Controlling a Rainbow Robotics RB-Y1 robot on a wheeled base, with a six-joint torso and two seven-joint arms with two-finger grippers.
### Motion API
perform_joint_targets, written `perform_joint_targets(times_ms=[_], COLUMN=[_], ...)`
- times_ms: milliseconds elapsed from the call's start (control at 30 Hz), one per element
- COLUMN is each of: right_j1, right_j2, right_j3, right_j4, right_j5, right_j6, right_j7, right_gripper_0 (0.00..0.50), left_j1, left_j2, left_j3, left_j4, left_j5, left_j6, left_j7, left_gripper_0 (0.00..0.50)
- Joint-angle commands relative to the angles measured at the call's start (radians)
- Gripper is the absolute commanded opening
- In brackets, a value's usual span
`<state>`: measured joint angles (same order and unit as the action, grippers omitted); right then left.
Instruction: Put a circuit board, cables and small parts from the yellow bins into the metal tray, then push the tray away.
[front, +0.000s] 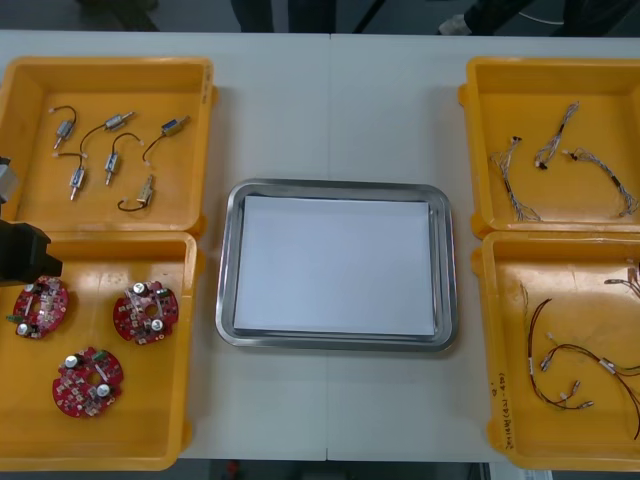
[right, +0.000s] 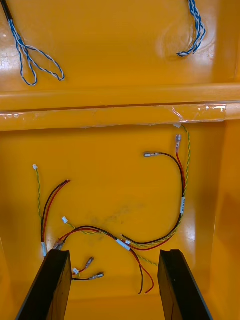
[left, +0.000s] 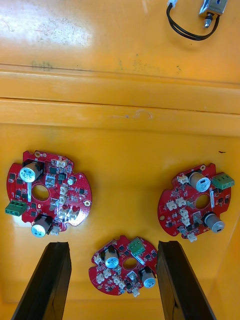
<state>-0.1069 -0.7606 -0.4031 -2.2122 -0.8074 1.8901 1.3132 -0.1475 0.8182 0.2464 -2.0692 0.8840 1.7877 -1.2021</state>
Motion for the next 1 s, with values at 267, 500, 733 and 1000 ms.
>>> perform_joint_targets(times_ms=[267, 500, 733, 1000], right_j1=[0.010, 0.010, 0.010, 0.010], right_j2=[-0.005, -0.005, -0.005, -0.005], right_j3=[-0.011, -0.011, -0.011, -0.011], right_j4=[-0.011, -0.011, -0.011, -0.011], right_j5=[-0.001, -0.001, -0.001, -0.001], right_j6=[-0.008, -0.008, -0.008, -0.008], right_j7=[0.031, 0.031, 0.031, 0.031], right_gripper_0=[0.500, 0.500, 0.500, 0.500], left_j1=[-0.027, -0.027, -0.027, -0.027], left_j2=[0.041, 0.041, 0.041, 0.041], left_j3=[0.014, 0.014, 0.014, 0.014], left_j4=[-0.006, -0.006, -0.006, -0.006], left_j5=[0.001, 0.001, 0.001, 0.001], left_j6=[0.009, 0.009, 0.009, 0.009], left_j7=[-0.034, -0.034, -0.034, -0.034], left_gripper_0=[0.500, 0.500, 0.500, 0.500])
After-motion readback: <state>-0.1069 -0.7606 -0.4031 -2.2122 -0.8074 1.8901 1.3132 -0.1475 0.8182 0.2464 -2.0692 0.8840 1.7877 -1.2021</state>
